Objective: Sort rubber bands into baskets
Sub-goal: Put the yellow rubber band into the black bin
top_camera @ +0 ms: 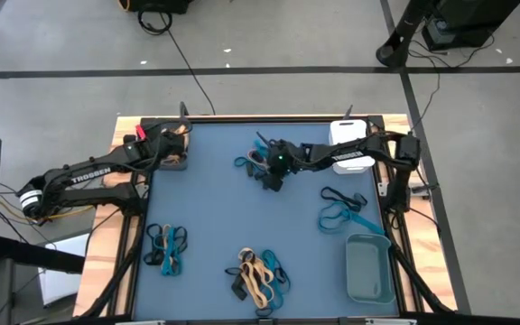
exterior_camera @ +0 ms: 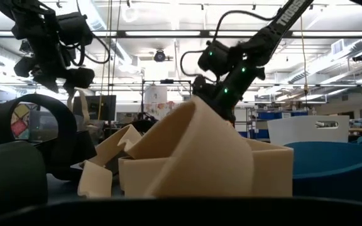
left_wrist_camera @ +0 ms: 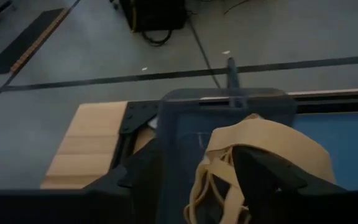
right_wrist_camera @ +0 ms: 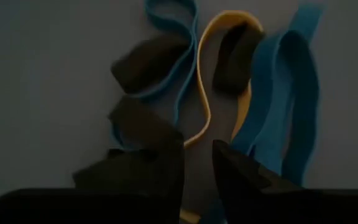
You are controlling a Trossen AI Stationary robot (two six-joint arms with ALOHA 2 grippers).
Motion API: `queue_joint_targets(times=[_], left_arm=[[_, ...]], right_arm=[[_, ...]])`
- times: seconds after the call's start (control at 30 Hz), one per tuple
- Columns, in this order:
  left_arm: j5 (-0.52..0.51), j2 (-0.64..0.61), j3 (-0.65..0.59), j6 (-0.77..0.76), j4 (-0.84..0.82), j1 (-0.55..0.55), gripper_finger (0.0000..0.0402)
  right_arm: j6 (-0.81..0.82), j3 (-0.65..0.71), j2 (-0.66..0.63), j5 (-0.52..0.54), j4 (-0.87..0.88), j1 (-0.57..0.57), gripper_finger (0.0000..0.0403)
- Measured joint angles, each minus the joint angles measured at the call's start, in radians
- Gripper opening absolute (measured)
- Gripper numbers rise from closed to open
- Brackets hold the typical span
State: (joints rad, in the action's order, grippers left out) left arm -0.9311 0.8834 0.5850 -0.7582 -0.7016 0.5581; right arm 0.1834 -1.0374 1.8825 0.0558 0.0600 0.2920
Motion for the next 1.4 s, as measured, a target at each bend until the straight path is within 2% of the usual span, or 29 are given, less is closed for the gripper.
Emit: queue_joint_targets(times=[0.13,0.27,0.37,0.67,0.8,0.97,1.1,1.27,1.4], left_arm=[[0.013,0.0,0.0,-0.007,-0.016,0.005,0.021],[0.028,0.0,0.0,-0.001,-0.038,0.005,0.0212],[0.027,0.0,0.0,0.02,-0.034,0.005,0.0212],[0.052,0.0,0.0,0.028,-0.034,0.004,0.0212],[0.111,0.0,0.0,0.05,-0.034,0.006,0.0212],[0.118,0.0,0.0,0.034,-0.035,0.007,0.0212],[0.119,0.0,0.0,0.054,-0.001,0.001,0.0212],[0.134,0.0,0.0,0.164,0.122,-0.036,0.0212],[0.226,0.0,0.0,0.286,0.251,-0.064,0.0212]], right_arm=[[-0.045,-0.001,0.016,-0.002,0.095,0.0,0.0094],[-0.049,-0.005,-0.014,0.072,0.257,-0.01,0.0094],[-0.089,-0.001,-0.041,0.101,0.313,-0.024,0.0096],[-0.166,0.0,-0.056,0.083,0.308,-0.034,0.0102],[-0.166,0.0,-0.059,0.066,0.278,-0.035,0.0124],[-0.136,0.0,-0.06,0.062,0.273,-0.035,0.0164],[-0.166,0.0,-0.06,0.018,0.315,-0.039,0.0187],[-0.286,-0.001,-0.061,-0.058,0.367,-0.038,0.0198],[-0.295,-0.001,-0.061,-0.111,0.368,-0.032,0.0195]])
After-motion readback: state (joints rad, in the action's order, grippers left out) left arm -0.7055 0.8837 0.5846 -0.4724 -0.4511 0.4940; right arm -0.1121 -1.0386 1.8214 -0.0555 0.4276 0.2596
